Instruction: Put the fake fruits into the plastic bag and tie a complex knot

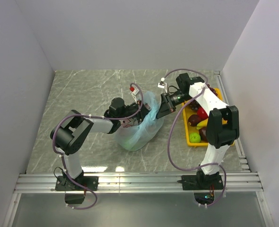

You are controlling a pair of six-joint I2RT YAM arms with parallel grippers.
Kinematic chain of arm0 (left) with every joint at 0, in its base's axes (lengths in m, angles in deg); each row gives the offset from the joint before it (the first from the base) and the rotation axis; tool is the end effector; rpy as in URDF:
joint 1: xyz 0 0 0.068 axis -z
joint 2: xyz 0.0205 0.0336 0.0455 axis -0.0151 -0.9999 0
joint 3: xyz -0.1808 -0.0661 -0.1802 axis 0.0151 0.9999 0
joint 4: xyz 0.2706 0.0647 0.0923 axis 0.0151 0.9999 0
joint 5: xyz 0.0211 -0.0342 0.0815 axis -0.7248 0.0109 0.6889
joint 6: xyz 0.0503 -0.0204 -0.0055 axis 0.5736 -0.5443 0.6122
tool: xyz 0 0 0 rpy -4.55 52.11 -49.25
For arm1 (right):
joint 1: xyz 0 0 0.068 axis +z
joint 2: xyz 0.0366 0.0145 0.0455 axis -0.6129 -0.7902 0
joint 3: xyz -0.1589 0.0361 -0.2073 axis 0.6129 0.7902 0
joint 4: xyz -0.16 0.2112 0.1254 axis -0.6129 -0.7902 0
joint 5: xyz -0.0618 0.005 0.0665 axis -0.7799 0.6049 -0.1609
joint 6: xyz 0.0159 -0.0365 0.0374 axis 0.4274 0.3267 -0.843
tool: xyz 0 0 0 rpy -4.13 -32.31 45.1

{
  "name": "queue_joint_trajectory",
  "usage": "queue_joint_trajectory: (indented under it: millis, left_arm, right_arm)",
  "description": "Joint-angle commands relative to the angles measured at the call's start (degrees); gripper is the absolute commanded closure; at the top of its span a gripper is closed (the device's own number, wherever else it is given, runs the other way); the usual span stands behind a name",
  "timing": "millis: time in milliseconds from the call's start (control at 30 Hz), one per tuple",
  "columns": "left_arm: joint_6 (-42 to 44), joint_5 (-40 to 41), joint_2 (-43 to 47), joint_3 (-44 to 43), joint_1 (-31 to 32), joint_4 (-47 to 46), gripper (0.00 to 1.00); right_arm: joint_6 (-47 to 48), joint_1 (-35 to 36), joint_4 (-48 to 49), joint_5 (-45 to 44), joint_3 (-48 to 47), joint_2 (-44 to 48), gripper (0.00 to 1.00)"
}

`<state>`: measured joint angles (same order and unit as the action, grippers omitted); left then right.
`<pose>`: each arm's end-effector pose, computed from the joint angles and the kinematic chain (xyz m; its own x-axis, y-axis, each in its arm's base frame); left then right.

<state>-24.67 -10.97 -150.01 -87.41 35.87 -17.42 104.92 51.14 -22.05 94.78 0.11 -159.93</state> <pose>0.2992 -0.2547 0.1648 -0.8220 -0.1527 -0.5486 0.5428 0.0811 -0.8359 0.3644 0.1200 0.2387 -0.7768 -0.3843 -0.4989 -0.6112 0.2688 0.7445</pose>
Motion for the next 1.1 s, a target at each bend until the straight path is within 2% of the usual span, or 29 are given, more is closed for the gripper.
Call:
queue_joint_trajectory:
  millis: [0, 33, 100, 367, 467, 667, 700, 767, 867, 900, 933, 967, 1000, 1033, 1067]
  left_arm:
    - [2.4, -0.9, 0.8, -2.1, 0.3, 0.1, 0.94]
    - [2.7, -0.8, 1.0, -2.0, 0.3, 0.3, 0.93]
    - [3.4, -0.7, 1.5, -1.4, 0.3, 0.9, 0.88]
    - [5.0, -1.8, 4.1, 1.4, -1.5, 3.2, 0.76]
    - [5.2, -2.4, 5.4, 2.4, -2.8, 3.5, 0.68]
    - [4.4, -9.1, 9.7, 4.0, -8.1, 3.3, 0.56]
    - [5.5, -10.0, 10.7, 4.2, -9.0, 5.8, 0.52]
    - [9.2, -11.1, 14.9, 4.3, -11.7, 11.6, 0.51]
    - [20.4, -12.4, 20.6, 3.9, -13.9, 26.1, 0.50]
    - [27.7, -12.7, 21.9, 3.8, -14.1, 29.9, 0.49]
    - [32.3, -13.4, 23.9, 3.2, -14.3, 40.0, 0.49]
    - [36.9, -13.4, 24.8, 2.4, -14.4, 44.2, 0.48]
    - [45.0, -13.8, 25.7, 2.3, -14.4, 47.6, 0.48]
    - [48.7, -13.0, 27.1, 2.1, -14.1, 54.4, 0.47]
    - [51.5, -12.4, 27.9, 1.9, -14.1, 56.3, 0.47]
  right_arm:
    - [2.1, 0.0, -2.5, -0.6, -3.1, -0.1, 0.92]
    - [2.5, 0.0, -3.0, -0.5, -3.3, -0.6, 0.97]
    - [2.8, 0.1, -3.8, -0.4, -3.9, -0.8, 1.00]
    - [4.3, -0.5, -5.8, -0.1, -5.7, -1.2, 1.00]
    - [5.0, -0.5, -6.5, 0.0, -6.2, -1.3, 1.00]
    - [6.4, -0.5, -7.4, -0.3, -6.5, -0.9, 1.00]
    - [6.6, -0.4, -7.3, -0.4, -6.5, -0.9, 1.00]
    - [6.6, -0.5, -7.2, -0.2, -6.6, -1.0, 1.00]
    - [5.8, -0.4, -6.0, 0.2, -6.2, -1.2, 1.00]
    - [5.1, -0.4, -5.5, 0.6, -6.3, -1.2, 1.00]
    - [4.9, -0.4, -5.2, 0.8, -6.3, -1.3, 1.00]
    - [4.4, -0.2, -4.8, 1.0, -6.3, -1.3, 1.00]
    - [4.2, -0.2, -4.6, 1.2, -6.2, -1.3, 1.00]
    - [4.2, 0.0, -4.6, 1.3, -6.1, -1.3, 1.00]
    - [4.1, 0.2, -4.3, 1.4, -6.0, -1.3, 1.00]
